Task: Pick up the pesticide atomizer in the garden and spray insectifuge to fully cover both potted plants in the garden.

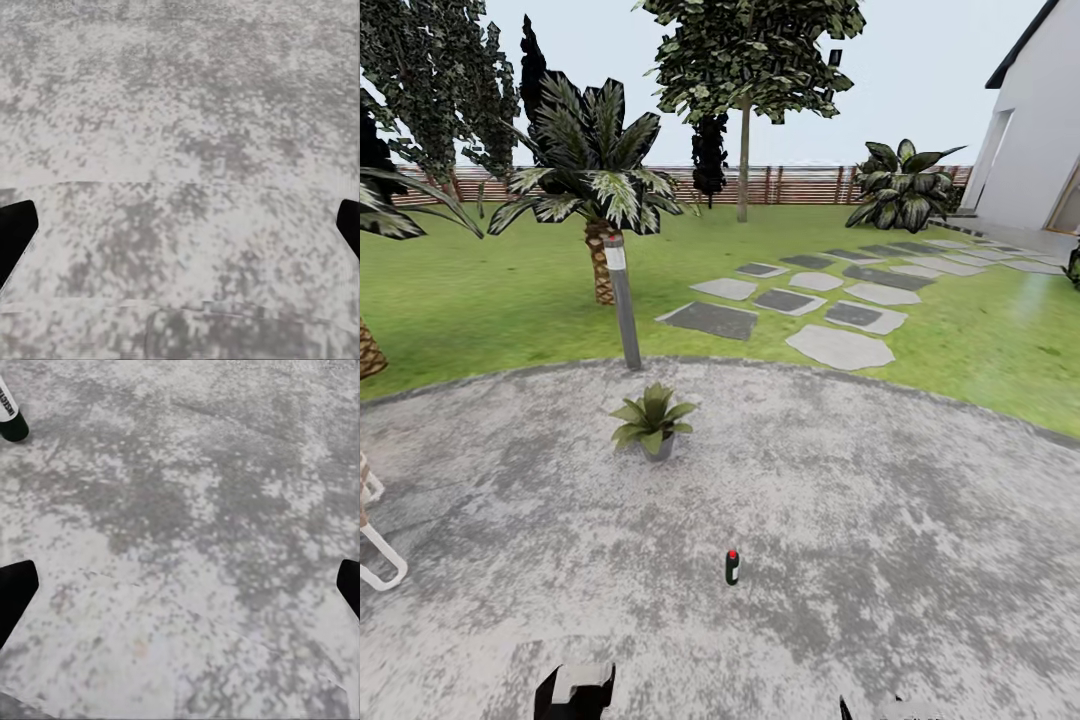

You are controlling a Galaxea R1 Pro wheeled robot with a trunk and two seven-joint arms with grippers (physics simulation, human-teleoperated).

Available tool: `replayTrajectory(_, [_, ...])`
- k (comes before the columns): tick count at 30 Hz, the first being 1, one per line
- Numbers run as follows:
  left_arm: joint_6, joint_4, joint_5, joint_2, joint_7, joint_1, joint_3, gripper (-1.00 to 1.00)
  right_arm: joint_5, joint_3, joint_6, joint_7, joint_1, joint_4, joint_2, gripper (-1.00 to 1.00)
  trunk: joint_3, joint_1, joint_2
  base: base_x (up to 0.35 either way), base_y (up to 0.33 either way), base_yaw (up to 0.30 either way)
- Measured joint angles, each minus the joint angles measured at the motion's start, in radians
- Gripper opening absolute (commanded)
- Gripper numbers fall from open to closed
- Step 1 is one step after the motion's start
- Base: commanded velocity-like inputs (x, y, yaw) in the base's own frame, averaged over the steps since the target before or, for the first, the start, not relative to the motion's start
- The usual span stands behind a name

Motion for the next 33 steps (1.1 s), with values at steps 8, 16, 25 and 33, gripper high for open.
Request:
replayTrajectory(8, [0.000, 0.000, -0.003, -0.001, 0.000, 0.000, 0.000, 1.00, 0.000, -0.001, 0.000, 0.000, 0.000, 0.001, 0.000, 1.00, 0.000, 0.000, 0.000, 0.037, 0.009, 0.000])
replayTrajectory(16, [-0.002, -0.001, -0.010, -0.002, -0.001, 0.000, -0.001, 1.00, -0.002, -0.001, 0.000, 0.000, 0.000, 0.000, 0.000, 1.00, 0.000, 0.000, 0.000, 0.001, 0.000, -0.117])
replayTrajectory(25, [0.001, 0.000, -0.011, 0.000, -0.001, -0.001, -0.001, 1.00, -0.002, -0.001, 0.000, 0.000, 0.000, 0.000, 0.000, 1.00, -0.019, 0.023, -0.042, 0.000, 0.000, -0.045])
replayTrajectory(33, [0.009, 0.000, -0.007, 0.002, 0.000, -0.011, 0.000, 1.00, -0.002, -0.004, -0.001, 0.000, 0.000, -0.004, 0.000, 1.00, -0.044, 0.054, -0.098, 0.000, 0.000, 0.000])
